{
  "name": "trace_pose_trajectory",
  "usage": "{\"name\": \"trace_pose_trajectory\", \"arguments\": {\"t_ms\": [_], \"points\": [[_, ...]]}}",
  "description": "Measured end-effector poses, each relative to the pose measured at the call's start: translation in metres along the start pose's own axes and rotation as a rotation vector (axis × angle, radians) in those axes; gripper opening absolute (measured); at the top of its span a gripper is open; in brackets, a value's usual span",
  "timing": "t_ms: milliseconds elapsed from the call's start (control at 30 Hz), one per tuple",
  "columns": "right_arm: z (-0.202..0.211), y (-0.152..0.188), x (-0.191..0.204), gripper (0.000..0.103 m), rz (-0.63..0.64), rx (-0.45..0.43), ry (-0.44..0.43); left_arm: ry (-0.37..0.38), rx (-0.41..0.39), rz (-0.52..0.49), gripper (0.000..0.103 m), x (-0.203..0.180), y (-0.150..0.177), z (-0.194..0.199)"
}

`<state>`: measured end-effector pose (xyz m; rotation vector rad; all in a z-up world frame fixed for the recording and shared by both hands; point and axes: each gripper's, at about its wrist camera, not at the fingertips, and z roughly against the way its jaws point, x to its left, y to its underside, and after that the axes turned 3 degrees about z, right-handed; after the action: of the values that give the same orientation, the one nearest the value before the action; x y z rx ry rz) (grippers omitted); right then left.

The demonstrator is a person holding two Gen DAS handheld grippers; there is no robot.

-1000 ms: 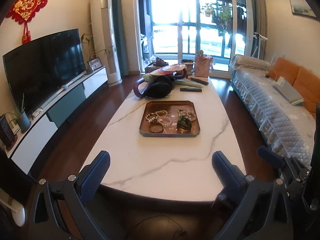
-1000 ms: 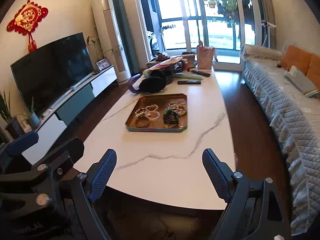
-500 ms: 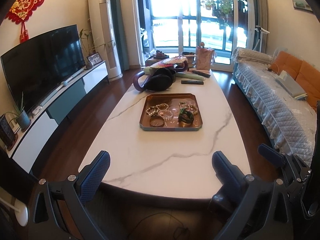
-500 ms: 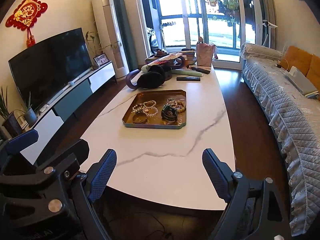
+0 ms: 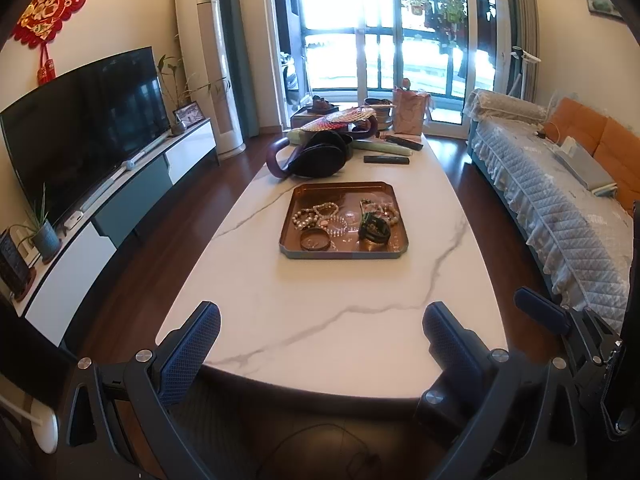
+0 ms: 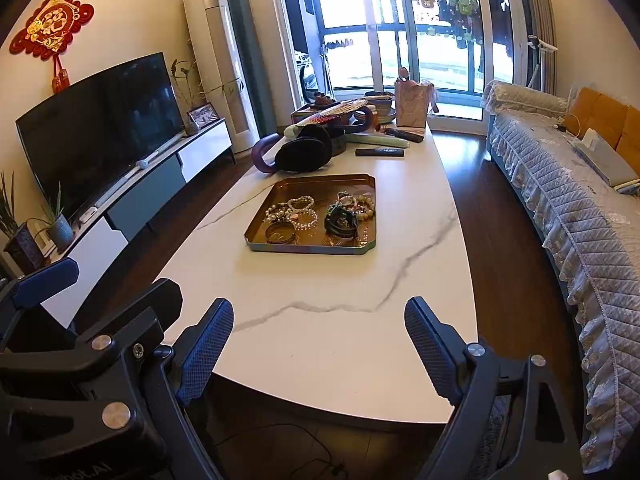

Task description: Organize jewelry

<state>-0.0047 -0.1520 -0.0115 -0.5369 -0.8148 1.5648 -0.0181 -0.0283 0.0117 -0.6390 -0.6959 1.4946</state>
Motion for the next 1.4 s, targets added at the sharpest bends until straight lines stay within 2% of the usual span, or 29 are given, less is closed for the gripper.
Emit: {"name": "trace_pose_trajectory", "arguments": {"t_ms": [1400], "points": [[-0.005,0.004,0.004,0.086,0.003,0.016,-0.019,0.016,0.013,-0.007,0.101,-0.001,0.01,-0.008]]}}
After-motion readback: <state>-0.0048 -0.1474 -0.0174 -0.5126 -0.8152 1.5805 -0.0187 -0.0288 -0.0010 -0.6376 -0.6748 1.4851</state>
